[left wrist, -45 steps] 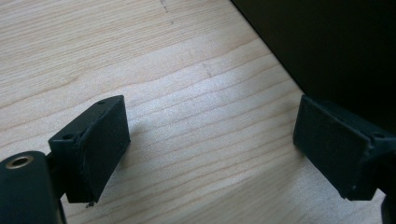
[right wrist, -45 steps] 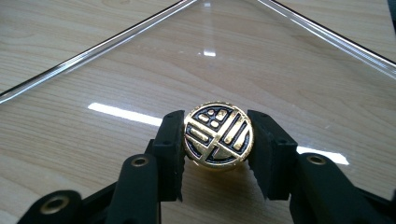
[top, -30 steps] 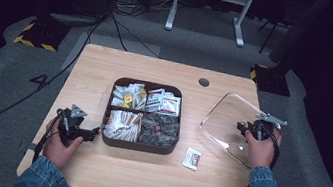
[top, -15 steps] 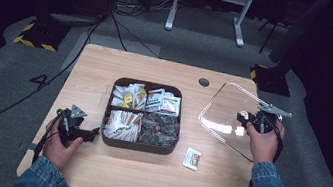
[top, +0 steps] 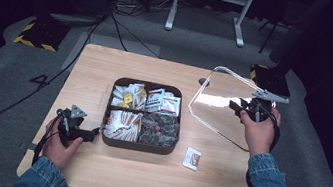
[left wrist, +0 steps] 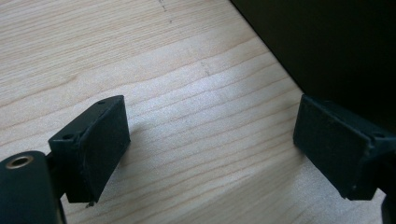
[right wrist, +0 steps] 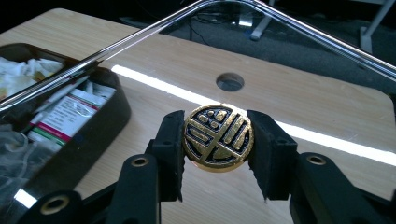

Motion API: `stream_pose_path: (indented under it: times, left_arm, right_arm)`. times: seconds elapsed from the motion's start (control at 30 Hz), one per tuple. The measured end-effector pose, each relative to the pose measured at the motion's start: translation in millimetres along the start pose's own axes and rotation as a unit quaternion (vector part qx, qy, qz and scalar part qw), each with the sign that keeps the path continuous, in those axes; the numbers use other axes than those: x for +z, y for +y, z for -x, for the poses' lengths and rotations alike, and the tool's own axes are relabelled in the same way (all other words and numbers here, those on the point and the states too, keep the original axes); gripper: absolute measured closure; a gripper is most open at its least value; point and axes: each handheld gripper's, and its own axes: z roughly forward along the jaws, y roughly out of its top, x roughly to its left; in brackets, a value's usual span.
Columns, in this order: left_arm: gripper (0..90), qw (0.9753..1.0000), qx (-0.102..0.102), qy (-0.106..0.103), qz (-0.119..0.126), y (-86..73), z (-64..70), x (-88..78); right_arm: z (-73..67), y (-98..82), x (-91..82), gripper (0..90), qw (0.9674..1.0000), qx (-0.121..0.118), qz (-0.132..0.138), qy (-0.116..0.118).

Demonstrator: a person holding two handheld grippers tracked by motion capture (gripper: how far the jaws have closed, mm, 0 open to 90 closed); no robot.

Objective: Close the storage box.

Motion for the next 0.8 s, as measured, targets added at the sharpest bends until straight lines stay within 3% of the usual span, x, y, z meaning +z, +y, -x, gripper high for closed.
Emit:
stream_pose_path:
  times: [0.13, 0.47, 0.8]
  left_arm:
    - [11.0, 1.0000, 0.000, 0.000, 0.001, 0.0, 0.0, 0.1]
    - [10.9, 1.0000, 0.000, 0.001, 0.000, 0.1, 0.1, 0.2]
    - [10.5, 1.0000, -0.002, 0.001, 0.000, 1.3, 0.0, 1.1]
  right_arm:
    - [-10.2, 8.2, 0.2, 58.8, 0.9999, -0.006, 0.001, 0.010]
    - [-55.5, 29.5, 1.6, 58.8, 0.9982, -0.022, 0.000, 0.055]
    - [-98.8, 43.8, 12.5, 58.8, 0.9938, -0.047, -0.005, 0.100]
